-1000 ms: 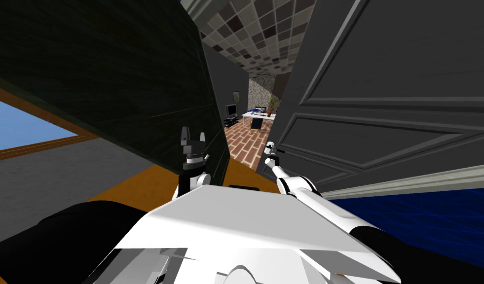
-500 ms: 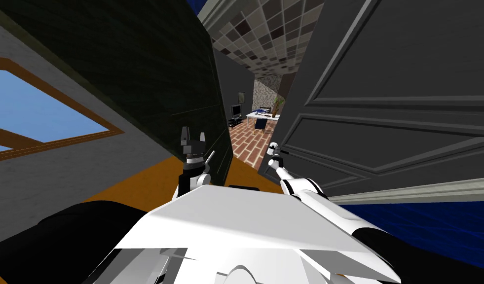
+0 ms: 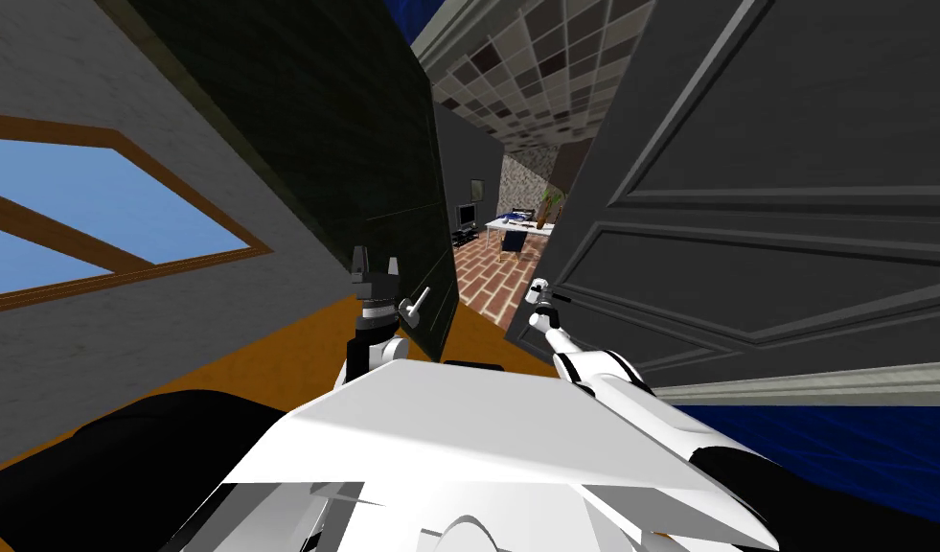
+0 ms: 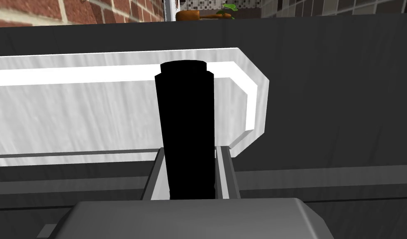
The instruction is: Pull the door open
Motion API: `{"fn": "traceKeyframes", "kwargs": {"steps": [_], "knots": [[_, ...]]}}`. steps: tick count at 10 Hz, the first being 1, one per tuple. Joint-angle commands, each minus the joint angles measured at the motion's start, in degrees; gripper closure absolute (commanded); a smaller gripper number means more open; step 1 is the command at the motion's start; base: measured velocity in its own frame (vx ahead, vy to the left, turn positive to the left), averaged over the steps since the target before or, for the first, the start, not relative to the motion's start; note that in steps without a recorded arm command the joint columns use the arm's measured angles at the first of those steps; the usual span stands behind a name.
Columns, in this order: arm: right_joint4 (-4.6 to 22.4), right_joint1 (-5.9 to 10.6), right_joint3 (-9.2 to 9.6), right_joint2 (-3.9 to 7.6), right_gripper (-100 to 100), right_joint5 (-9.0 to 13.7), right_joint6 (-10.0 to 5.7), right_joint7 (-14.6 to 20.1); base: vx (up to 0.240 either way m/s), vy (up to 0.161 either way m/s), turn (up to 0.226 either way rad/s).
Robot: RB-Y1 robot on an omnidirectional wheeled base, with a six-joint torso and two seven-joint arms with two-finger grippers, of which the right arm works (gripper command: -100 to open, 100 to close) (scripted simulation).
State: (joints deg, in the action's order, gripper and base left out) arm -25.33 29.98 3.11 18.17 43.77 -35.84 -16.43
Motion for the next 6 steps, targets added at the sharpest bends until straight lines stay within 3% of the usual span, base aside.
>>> {"fn": "traceKeyframes", "kwargs": {"steps": [1, 6], "knots": [[-1.2, -0.65, 0.77, 0.47, 100, -0.9, 0.78, 2.0, -0.066, 0.092, 0.043], [-2.3, -2.92, 2.0, 4.45, 100, -3.3, 1.82, 7.9, -0.089, 0.059, 0.039]]}}
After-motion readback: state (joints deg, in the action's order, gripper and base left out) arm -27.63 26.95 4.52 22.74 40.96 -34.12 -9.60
